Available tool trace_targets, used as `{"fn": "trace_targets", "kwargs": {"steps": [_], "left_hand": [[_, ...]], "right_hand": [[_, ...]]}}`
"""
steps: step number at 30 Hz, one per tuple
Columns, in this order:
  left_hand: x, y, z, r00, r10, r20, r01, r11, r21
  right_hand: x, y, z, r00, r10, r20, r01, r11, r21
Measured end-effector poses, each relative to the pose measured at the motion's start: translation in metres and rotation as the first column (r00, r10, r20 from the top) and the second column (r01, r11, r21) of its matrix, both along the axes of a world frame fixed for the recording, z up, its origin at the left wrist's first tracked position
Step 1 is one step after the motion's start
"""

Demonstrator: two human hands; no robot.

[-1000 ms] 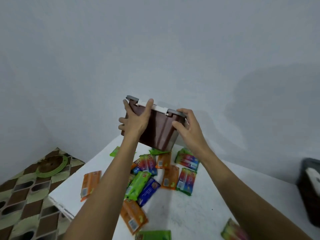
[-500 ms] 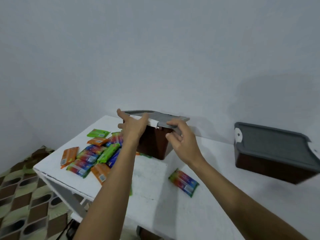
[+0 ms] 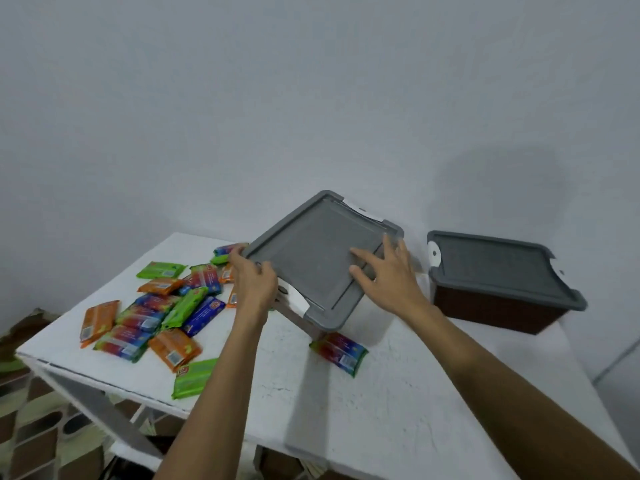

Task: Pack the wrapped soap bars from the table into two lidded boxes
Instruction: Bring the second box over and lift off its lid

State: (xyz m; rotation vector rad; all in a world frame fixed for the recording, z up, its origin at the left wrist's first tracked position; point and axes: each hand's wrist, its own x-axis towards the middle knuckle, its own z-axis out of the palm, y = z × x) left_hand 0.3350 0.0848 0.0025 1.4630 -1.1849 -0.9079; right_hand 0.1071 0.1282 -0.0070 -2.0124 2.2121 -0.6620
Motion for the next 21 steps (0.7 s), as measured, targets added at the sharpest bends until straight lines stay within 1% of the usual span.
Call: {"fn": "trace_targets", "kwargs": {"steps": [2,3,4,6,8,9,12,15,18,21], "left_hand": [[0.007,-0.002,-0.005,0.997,-0.070,0.035,0.071,0.997,-0.025],[0.012,-0.005,-0.008,0.992,-0.114,0.050,0.115,0.993,-0.028],[0.016,-0.008,-0.010,0.985,-0.164,0.054,0.166,0.986,-0.029],[0.021,-0.012,-0.011,0.964,-0.259,0.067,0.262,0.965,-0.031],[0.021,-0.015,-0.012,0.943,-0.313,0.111,0.318,0.947,-0.032],[0.019,-0.016,-0.013,0.939,-0.316,0.135,0.325,0.945,-0.043],[0.006,-0.010,-0.016,0.932,-0.301,0.199,0.315,0.948,-0.041],[-0.019,0.008,-0.020,0.872,-0.358,0.335,0.388,0.921,-0.025],[-0.050,0.027,-0.033,0.802,-0.429,0.416,0.485,0.874,-0.034],[-0.087,0.047,-0.051,0.740,-0.515,0.432,0.558,0.829,0.032]], "right_hand": [[-0.019,-0.010,0.011,0.992,-0.037,-0.122,0.042,0.999,0.034],[-0.029,-0.015,0.016,0.988,-0.053,-0.147,0.064,0.995,0.072],[-0.039,-0.019,0.021,0.988,-0.060,-0.142,0.078,0.990,0.120],[-0.055,-0.020,0.027,0.998,-0.058,-0.032,0.063,0.980,0.190],[-0.061,-0.010,0.027,0.995,-0.052,0.087,0.034,0.980,0.195],[-0.062,-0.002,0.024,0.992,-0.065,0.110,0.043,0.981,0.188],[-0.065,0.025,0.009,0.982,-0.160,0.101,0.141,0.974,0.177],[-0.074,0.062,-0.009,0.955,-0.272,0.117,0.247,0.950,0.192],[-0.087,0.105,-0.024,0.930,-0.366,0.040,0.352,0.916,0.194],[-0.107,0.149,-0.029,0.882,-0.470,-0.040,0.468,0.860,0.204]]}}
